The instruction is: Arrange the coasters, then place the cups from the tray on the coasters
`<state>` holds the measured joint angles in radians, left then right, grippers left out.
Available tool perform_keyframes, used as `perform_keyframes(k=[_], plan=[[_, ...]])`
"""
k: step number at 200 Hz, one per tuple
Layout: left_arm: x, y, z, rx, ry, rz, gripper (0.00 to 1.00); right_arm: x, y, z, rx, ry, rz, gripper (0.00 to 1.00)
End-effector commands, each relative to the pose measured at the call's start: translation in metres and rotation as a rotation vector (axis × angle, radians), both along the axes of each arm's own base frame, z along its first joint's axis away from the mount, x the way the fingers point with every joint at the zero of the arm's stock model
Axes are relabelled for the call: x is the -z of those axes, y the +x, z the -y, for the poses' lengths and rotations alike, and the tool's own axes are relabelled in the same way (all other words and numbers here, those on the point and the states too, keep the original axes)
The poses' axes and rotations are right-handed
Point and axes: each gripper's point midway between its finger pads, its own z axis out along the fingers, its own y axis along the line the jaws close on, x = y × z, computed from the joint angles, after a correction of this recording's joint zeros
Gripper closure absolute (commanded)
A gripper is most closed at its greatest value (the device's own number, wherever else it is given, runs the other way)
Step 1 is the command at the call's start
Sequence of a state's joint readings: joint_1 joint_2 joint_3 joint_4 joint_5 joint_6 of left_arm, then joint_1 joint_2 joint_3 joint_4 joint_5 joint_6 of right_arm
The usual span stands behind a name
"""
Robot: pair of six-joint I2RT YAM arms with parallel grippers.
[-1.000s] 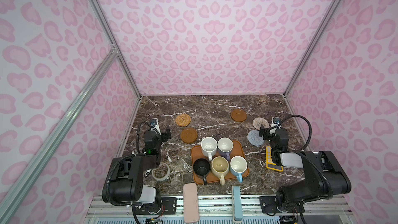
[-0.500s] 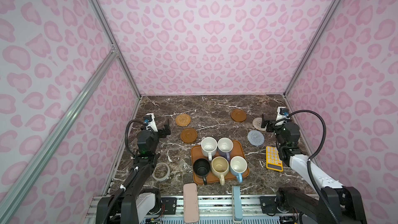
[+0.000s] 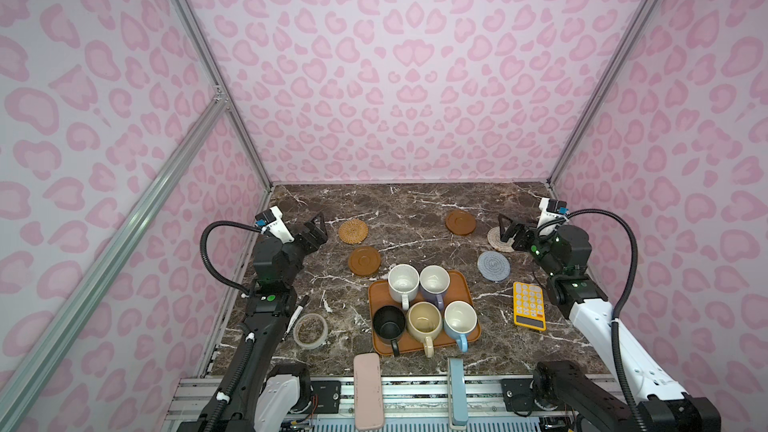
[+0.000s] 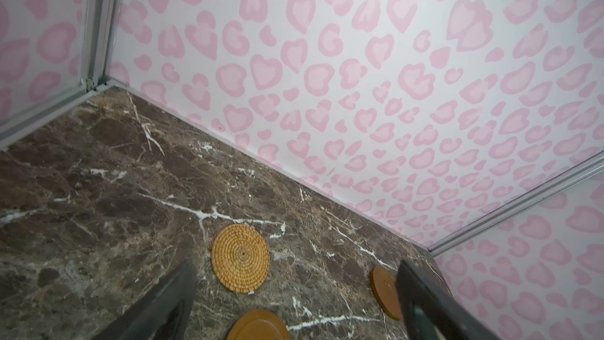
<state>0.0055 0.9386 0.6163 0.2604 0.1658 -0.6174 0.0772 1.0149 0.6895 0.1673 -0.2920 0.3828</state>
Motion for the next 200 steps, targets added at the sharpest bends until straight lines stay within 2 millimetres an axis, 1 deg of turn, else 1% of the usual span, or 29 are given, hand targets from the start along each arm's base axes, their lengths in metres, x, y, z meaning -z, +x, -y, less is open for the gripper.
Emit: perform_keyframes(k=[1, 31, 51, 70, 78, 101, 129, 150, 161, 166, 180, 183, 187, 190, 192, 200], plan=[[0.006, 0.003, 0.010, 0.032, -0.031, -0.084, 0.03, 0.011, 0.000, -0.028, -0.094, -0.055, -0.072, 0.00], [0.007, 0.007, 0.037, 0.113, 0.058, -0.134, 0.03, 0.010, 0.005, -0.070, -0.174, -0.137, -0.091, 0.00], [0.022, 0.015, 0.055, 0.168, 0.103, -0.225, 0.03, 0.016, 0.010, -0.099, -0.226, -0.182, -0.112, 0.00], [0.036, 0.026, 0.062, 0.156, 0.162, -0.306, 0.03, 0.027, 0.017, -0.126, -0.268, -0.231, -0.147, 0.00], [0.041, 0.031, 0.063, 0.146, 0.184, -0.333, 0.03, 0.031, 0.020, -0.138, -0.290, -0.243, -0.161, 0.00], [0.067, 0.048, 0.066, 0.138, 0.226, -0.426, 0.03, 0.046, 0.030, -0.166, -0.338, -0.286, -0.206, 0.00], [0.097, 0.069, 0.066, 0.123, 0.287, -0.521, 0.01, 0.071, 0.040, -0.197, -0.385, -0.366, -0.265, 0.00], [0.119, 0.086, 0.063, 0.102, 0.337, -0.605, 0.01, 0.087, 0.047, -0.214, -0.416, -0.411, -0.309, 0.01], [0.133, 0.095, 0.064, 0.105, 0.355, -0.649, 0.03, 0.093, 0.050, -0.222, -0.433, -0.426, -0.328, 0.01], [0.137, 0.100, 0.065, 0.109, 0.360, -0.659, 0.04, 0.097, 0.051, -0.225, -0.440, -0.433, -0.340, 0.02], [0.158, 0.107, 0.064, 0.091, 0.388, -0.730, 0.07, 0.105, 0.055, -0.233, -0.454, -0.449, -0.362, 0.04], [0.159, 0.110, 0.064, 0.085, 0.393, -0.736, 0.08, 0.106, 0.056, -0.235, -0.458, -0.453, -0.365, 0.04], [0.168, 0.110, 0.063, 0.082, 0.402, -0.759, 0.08, 0.107, 0.056, -0.238, -0.466, -0.457, -0.368, 0.05], [0.163, 0.117, 0.063, 0.076, 0.401, -0.749, 0.08, 0.109, 0.057, -0.240, -0.470, -0.461, -0.372, 0.05], [0.164, 0.118, 0.063, 0.072, 0.405, -0.751, 0.09, 0.110, 0.057, -0.241, -0.473, -0.464, -0.375, 0.05], [0.174, 0.123, 0.061, 0.063, 0.422, -0.780, 0.12, 0.113, 0.058, -0.246, -0.485, -0.473, -0.386, 0.05]])
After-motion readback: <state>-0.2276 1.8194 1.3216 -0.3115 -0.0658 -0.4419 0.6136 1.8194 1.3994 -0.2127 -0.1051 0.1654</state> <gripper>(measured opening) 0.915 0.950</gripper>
